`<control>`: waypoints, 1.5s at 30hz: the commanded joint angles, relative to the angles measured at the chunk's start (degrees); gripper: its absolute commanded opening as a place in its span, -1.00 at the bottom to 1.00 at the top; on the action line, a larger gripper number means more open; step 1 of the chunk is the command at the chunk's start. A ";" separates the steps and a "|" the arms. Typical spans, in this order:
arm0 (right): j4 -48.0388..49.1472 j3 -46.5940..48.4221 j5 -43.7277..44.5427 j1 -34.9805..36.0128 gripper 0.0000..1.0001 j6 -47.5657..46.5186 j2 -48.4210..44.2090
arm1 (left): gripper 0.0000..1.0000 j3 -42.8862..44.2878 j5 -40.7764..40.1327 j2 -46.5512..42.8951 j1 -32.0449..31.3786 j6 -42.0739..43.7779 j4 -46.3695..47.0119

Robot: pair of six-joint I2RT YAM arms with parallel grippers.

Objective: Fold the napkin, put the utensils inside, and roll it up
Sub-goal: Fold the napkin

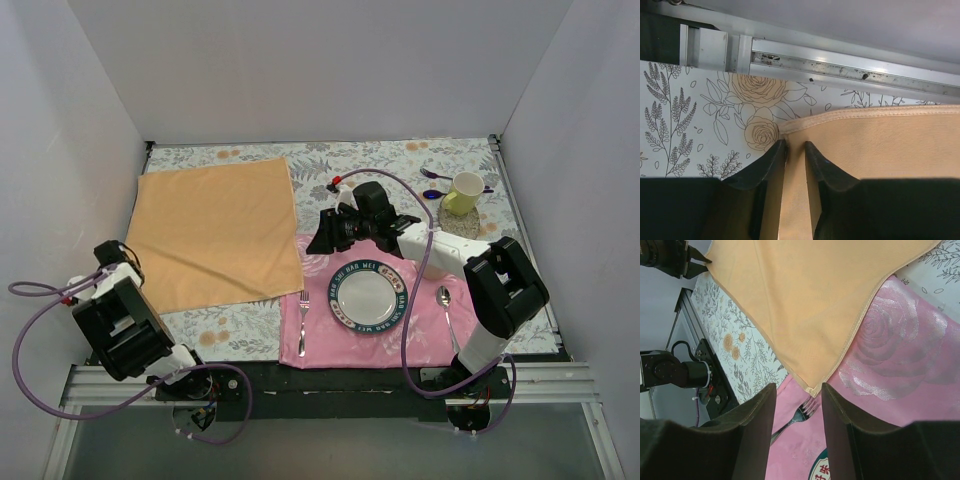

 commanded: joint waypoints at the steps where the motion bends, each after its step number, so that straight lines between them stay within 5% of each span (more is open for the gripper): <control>1: 2.24 -0.90 -0.90 -0.42 -0.02 -0.09 -0.77 | -0.67 -2.32 1.80 0.01 0.97 -0.47 -1.90; 10: 1.10 -1.51 -1.07 -0.51 -0.03 -1.05 -1.13 | -1.00 3.48 -2.33 -5.45 0.97 1.11 -4.72; 20: 0.31 -1.78 -1.25 -0.43 -0.02 -1.41 -0.69 | -1.00 11.38 -0.84 -2.72 -0.69 7.43 -5.42; 32: -2.41 -0.98 -0.28 -1.74 -0.03 -2.55 -0.60 | -1.00 30.63 -3.04 9.30 -25.03 15.70 -2.34; 45: -6.02 0.33 2.00 -5.52 -0.03 -4.66 -1.04 | -1.00 49.71 9.96 32.87 -41.03 32.22 7.85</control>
